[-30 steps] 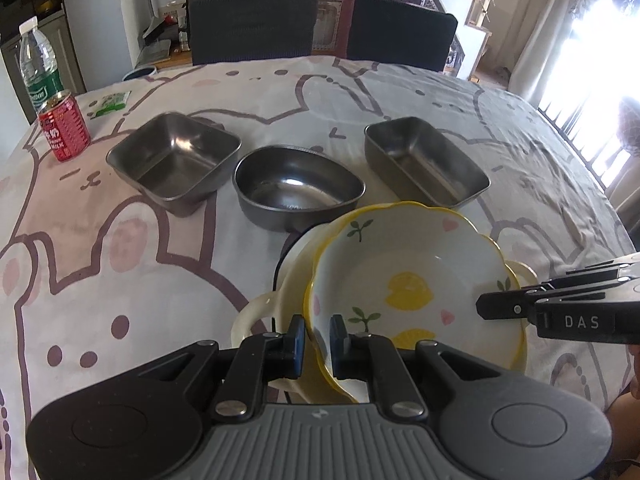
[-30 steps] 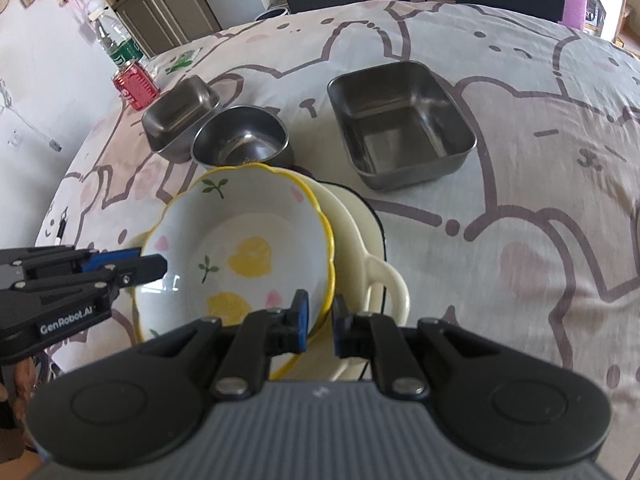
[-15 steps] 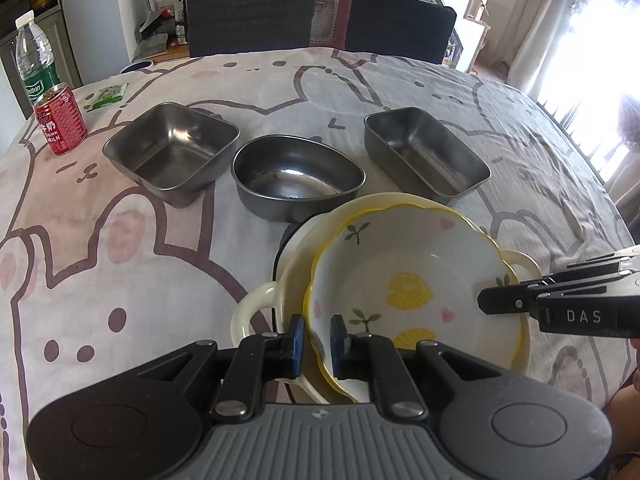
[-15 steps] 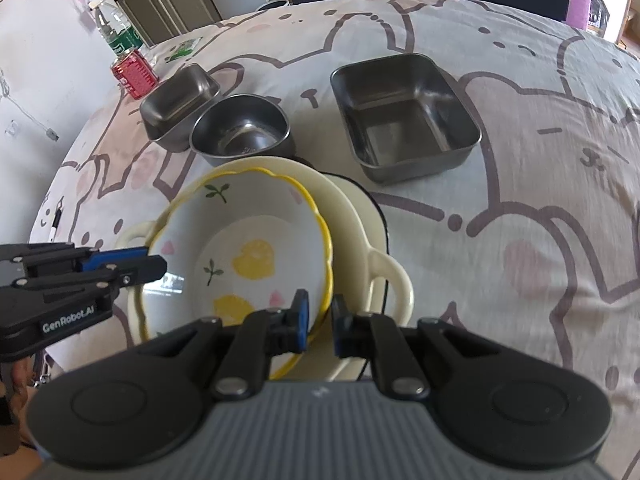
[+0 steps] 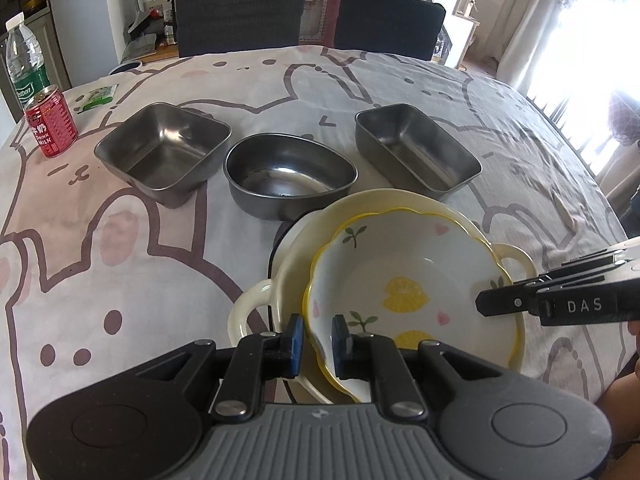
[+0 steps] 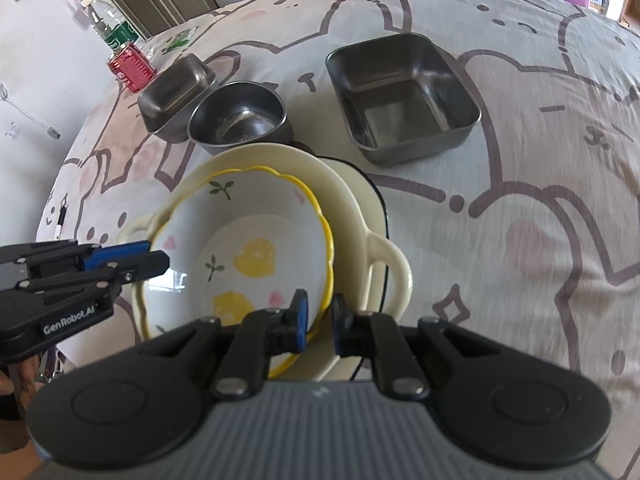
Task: Organize plates and bowls
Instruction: 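Lower the lemon bowl into the cream bowl and open both tools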
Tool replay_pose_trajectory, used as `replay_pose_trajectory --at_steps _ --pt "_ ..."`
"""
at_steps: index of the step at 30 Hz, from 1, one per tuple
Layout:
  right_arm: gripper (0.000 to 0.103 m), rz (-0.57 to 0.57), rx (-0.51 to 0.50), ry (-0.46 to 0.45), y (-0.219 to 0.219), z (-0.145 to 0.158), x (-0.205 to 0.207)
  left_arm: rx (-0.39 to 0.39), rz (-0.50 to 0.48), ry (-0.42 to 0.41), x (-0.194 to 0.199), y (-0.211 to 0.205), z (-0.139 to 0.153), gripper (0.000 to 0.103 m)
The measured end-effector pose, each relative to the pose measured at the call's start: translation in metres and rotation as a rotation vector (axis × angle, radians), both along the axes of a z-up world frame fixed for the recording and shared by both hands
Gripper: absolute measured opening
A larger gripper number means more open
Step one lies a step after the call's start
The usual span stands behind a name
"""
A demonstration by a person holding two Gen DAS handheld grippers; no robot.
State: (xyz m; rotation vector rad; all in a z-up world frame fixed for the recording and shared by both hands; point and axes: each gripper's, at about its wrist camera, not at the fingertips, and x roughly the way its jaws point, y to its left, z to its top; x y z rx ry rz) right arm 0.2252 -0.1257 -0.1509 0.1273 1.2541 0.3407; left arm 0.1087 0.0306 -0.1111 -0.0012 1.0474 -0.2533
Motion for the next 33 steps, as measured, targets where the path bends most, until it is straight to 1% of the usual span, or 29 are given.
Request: replay_pose_trajectory --at_steps 8,11,15,21,27,33 --pt "0.015 0.021 -0.022 -0.005 0.002 0.004 0.000 -0.027 -0.006 0.006 -0.004 0.005 0.001 0.018" --pt "0.015 0.014 -0.019 -0.010 0.000 0.008 0.000 -0.033 -0.008 0.003 -0.005 0.006 0.003 0.018" --pt "0.015 0.009 -0.014 -0.045 -0.007 0.016 -0.001 -0.043 -0.008 0.002 -0.007 0.008 0.004 0.018" --pt "0.015 0.009 0.027 -0.100 -0.015 0.034 -0.004 -0.044 -0.009 0.001 -0.008 0.009 0.004 0.018" --pt "0.016 0.019 0.014 -0.083 -0.013 0.030 -0.005 -0.047 -0.002 0.005 -0.007 0.009 0.006 0.018" --pt "0.016 0.023 0.015 -0.085 -0.011 0.030 -0.005 -0.074 0.016 -0.008 -0.004 0.013 0.016 0.019"
